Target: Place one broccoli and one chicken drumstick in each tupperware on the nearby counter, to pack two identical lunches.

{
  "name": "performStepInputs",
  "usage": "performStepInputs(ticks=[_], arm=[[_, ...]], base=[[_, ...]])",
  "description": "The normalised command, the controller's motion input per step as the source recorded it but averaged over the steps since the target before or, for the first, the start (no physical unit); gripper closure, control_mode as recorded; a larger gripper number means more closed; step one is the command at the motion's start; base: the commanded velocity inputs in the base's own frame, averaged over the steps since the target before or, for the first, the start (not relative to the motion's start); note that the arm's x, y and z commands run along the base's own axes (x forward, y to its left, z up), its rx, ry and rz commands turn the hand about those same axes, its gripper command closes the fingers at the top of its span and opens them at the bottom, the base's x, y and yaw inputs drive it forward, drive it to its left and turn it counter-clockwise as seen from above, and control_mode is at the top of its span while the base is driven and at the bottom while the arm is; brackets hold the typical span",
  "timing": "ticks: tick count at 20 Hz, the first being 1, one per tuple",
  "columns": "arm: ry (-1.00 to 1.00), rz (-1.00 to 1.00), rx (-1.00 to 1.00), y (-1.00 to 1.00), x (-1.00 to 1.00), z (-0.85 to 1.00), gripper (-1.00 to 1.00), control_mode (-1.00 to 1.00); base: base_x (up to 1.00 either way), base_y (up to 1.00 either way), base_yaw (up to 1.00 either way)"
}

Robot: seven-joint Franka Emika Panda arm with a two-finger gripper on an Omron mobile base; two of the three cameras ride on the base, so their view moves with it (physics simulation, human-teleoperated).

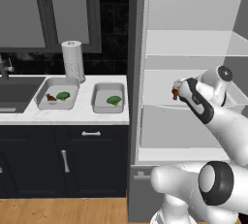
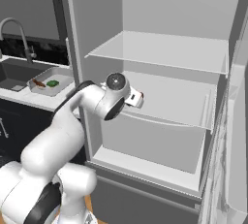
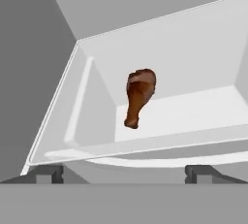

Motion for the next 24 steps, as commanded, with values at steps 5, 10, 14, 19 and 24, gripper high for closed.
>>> performStepInputs(ticks=[5,10,14,19,24], arm=[[0.03,0.0,0.0,0.0,0.42,-0.12,-1.0,-1.0],[0.01,0.0,-0.09,0.0,0.35,-0.23,-1.0,-1.0],[0.0,0.03,-0.1,-0.04,0.3,-0.28,-1.0,-1.0],[0.0,0.03,-0.03,-0.11,0.37,-0.2,-1.0,-1.0],[0.0,0.0,0.0,-0.21,0.36,-0.08,-1.0,-1.0]], base=[[0.0,0.0,0.0],[0.0,0.0,0.0],[0.0,0.0,0.0],[0.0,0.0,0.0],[0.0,0.0,0.0]])
